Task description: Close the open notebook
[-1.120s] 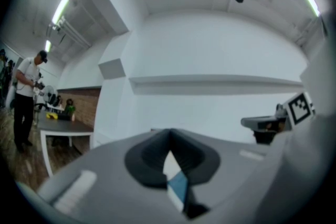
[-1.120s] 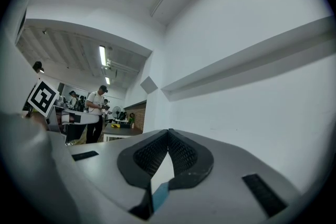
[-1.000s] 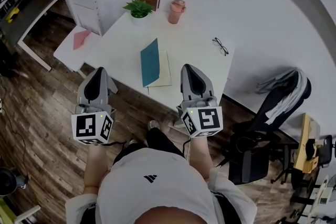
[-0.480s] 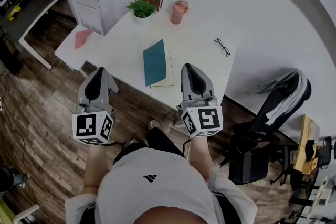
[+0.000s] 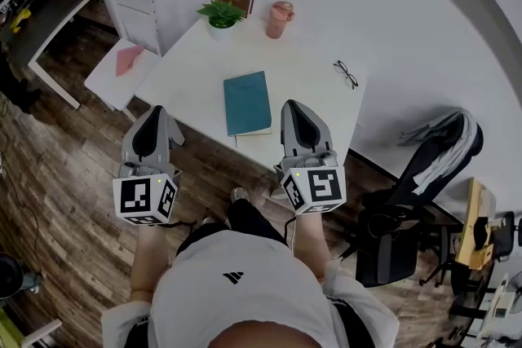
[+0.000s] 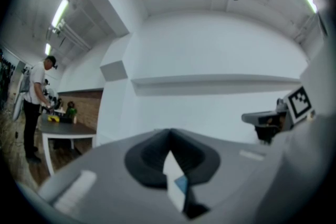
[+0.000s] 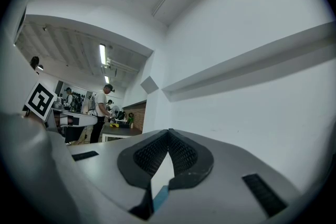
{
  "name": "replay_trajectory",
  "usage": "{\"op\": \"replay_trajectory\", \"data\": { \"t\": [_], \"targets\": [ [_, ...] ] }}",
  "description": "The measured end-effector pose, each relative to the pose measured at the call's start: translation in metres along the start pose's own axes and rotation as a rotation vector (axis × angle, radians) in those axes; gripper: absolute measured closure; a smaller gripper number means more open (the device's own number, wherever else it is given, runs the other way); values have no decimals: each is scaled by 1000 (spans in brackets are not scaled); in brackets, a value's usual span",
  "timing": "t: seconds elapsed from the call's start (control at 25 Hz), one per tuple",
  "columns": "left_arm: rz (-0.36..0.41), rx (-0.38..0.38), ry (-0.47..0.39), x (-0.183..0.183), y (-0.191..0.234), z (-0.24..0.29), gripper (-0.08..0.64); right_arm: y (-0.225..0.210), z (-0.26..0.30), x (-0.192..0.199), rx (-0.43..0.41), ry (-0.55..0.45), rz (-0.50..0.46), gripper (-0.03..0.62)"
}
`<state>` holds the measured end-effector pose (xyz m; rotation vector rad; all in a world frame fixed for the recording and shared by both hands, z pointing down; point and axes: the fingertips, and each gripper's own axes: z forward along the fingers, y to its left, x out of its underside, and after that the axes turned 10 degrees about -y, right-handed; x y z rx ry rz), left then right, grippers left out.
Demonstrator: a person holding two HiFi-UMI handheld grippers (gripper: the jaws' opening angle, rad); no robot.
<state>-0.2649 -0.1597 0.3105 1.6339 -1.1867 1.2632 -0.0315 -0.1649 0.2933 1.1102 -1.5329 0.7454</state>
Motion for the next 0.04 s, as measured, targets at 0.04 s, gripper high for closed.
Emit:
{"op": "replay_trajectory", "data": {
  "t": [0.04],
  "targets": [
    [-1,0,1,0,1,1,551,0,1,0,1,1,1,595]
  ]
}}
